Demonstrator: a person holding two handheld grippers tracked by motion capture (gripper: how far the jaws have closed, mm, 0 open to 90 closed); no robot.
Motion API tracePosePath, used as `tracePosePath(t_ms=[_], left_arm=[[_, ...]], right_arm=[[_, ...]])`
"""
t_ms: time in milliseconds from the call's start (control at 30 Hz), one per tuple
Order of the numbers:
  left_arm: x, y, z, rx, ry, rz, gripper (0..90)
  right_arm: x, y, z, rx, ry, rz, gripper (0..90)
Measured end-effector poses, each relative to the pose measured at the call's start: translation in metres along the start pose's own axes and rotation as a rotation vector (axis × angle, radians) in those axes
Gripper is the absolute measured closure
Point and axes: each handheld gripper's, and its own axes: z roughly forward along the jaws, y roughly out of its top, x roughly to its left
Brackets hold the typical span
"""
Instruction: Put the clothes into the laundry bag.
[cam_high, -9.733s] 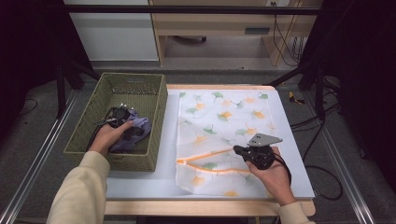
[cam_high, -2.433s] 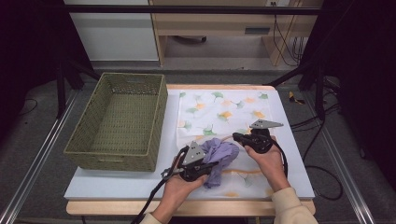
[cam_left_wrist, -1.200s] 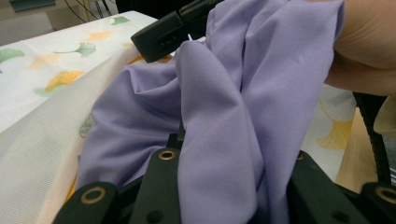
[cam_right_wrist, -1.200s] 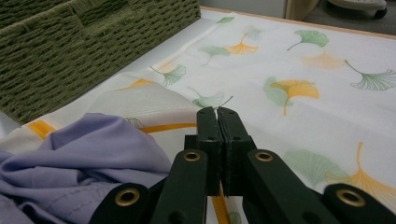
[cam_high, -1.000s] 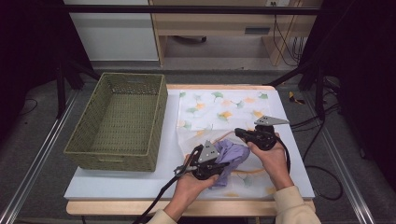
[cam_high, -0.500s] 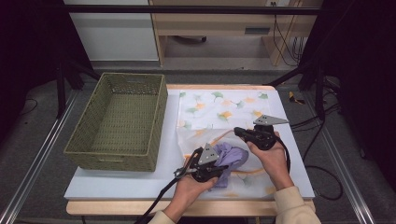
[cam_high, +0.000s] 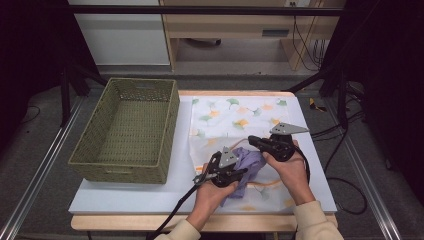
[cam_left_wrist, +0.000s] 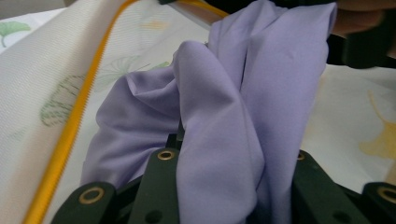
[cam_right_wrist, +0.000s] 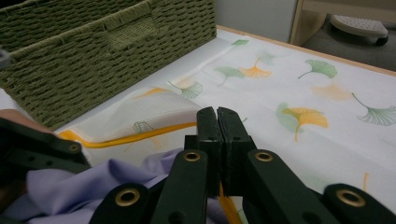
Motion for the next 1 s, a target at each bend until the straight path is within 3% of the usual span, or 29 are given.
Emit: tracePosePath(t_ms=[167,267,500,767,1000], left_arm=[[0.008,0.002,0.008,-0.025,0.055,-0.018,70.7],[0.011,-0.002,0.015,-0.007,0.096,0.007,70.7],[0.014,-0.006,0.019,-0.022,0.104,-0.016,68.0],[0.01,-0.004,0.007,-0.085,0.11,-0.012,37.2],[0.007,-0.007,-0.008,-0.105,0.092,-0.005,25.5]], right_arm=[[0.004,0.004,-0.002,-0.01,0.004,-0.011,88.9],[0.006,0.006,-0.003,-0.014,0.008,-0.021,88.9],[0.008,0.005,-0.004,-0.006,0.006,-0.031,88.8],[0.009,0.0,-0.004,0.006,0.009,-0.027,88.9],[0.01,-0.001,-0.003,0.011,0.015,-0.026,88.8]])
